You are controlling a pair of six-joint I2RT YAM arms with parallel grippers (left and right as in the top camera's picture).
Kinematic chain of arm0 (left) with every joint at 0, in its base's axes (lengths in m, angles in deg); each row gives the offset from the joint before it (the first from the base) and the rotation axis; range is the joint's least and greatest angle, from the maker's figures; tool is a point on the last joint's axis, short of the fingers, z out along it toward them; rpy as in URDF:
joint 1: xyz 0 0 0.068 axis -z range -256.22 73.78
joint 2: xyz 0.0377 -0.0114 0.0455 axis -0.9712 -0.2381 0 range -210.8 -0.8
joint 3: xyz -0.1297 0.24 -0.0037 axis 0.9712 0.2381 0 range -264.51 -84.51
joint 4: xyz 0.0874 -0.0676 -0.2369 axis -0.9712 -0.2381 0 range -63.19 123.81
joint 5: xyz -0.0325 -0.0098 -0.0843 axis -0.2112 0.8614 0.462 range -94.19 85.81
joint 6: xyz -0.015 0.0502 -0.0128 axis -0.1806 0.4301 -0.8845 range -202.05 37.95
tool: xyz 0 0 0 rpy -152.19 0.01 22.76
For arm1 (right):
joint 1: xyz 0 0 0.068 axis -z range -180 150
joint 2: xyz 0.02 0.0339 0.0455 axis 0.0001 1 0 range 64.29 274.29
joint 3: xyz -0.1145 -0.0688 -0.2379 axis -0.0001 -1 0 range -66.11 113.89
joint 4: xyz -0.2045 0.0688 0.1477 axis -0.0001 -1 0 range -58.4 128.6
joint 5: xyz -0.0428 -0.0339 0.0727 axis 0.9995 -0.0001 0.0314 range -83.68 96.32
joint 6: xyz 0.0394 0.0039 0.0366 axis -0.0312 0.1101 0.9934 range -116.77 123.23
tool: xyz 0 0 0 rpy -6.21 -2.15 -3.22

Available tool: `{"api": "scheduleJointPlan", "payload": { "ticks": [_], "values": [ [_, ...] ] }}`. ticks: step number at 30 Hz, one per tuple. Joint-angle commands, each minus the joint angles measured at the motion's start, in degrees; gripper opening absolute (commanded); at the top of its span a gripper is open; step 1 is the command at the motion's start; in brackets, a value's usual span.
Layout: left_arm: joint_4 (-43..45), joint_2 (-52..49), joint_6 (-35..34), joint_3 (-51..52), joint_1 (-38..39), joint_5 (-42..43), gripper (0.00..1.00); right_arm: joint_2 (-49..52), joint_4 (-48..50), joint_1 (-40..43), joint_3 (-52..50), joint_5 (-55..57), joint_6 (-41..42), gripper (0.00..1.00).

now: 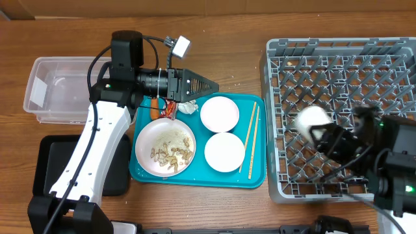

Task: Sort waste into correct bins and load items into the dishwasher
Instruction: 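Place the white cup into the dish rack with the right gripper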

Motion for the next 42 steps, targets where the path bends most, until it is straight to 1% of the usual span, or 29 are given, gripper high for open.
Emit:
{"api": "scheduleJointPlan", "payload": {
  "ticks": [1, 6, 12, 15, 22, 27, 32, 34, 35, 38, 41, 42],
  "values": [
    [0.0, 0.9, -0.2, -1.0, -0.1, 1.5, 1.0, 2.1, -3.4, 5.7, 1.0, 16.4, 2.6, 0.62],
    [-0.2, 0.9, -0.2, -1.0, 0.2, -0.9, 1.0, 6.2, -5.6, 9.9, 1.0, 18.4, 2.4, 0.62],
    [-1.1, 0.9, 0.4, -1.0, 1.2, -5.5, 1.0, 11.7, -5.5, 10.2, 1.0, 16.7, 1.9, 0.62],
    [-3.9, 0.9, 2.8, -1.0, 1.6, -9.5, 1.0, 13.8, -4.8, 10.2, 1.0, 14.6, 0.2, 0.62],
    [-13.0, 0.9, 8.4, -1.0, 3.5, -17.9, 1.0, 14.5, -3.2, 10.2, 2.4, 15.6, 0.7, 0.6],
    [-15.5, 0.9, 10.7, -1.0, 4.1, -19.8, 1.0, 14.5, -4.4, 10.2, 6.5, 16.2, 1.6, 0.61],
    [-15.8, 0.9, 10.8, -1.0, 4.1, -21.1, 1.0, 14.5, -7.0, 10.2, 8.9, 16.3, 0.9, 0.61],
    [-16.2, 0.9, 10.8, -1.0, 4.1, -21.6, 1.0, 14.5, -7.4, 10.2, 9.0, 18.6, 0.9, 0.61],
    [-16.6, 0.9, 10.8, -1.0, 4.1, -21.6, 1.0, 14.5, -7.3, 10.2, 9.0, 21.6, 3.4, 0.61],
    [-16.7, 0.9, 11.5, -1.0, 4.1, -21.6, 1.0, 14.5, -6.5, 10.2, 9.0, 24.3, 5.5, 0.6],
    [-16.7, 0.9, 11.5, -1.0, 4.1, -21.8, 1.0, 15.2, -6.3, 10.2, 9.0, 31.6, 10.4, 0.61],
    [-16.7, 0.9, 11.5, -1.0, 4.1, -21.7, 1.0, 15.5, -6.2, 10.3, 9.0, 32.5, 11.2, 0.61]
  ]
}}
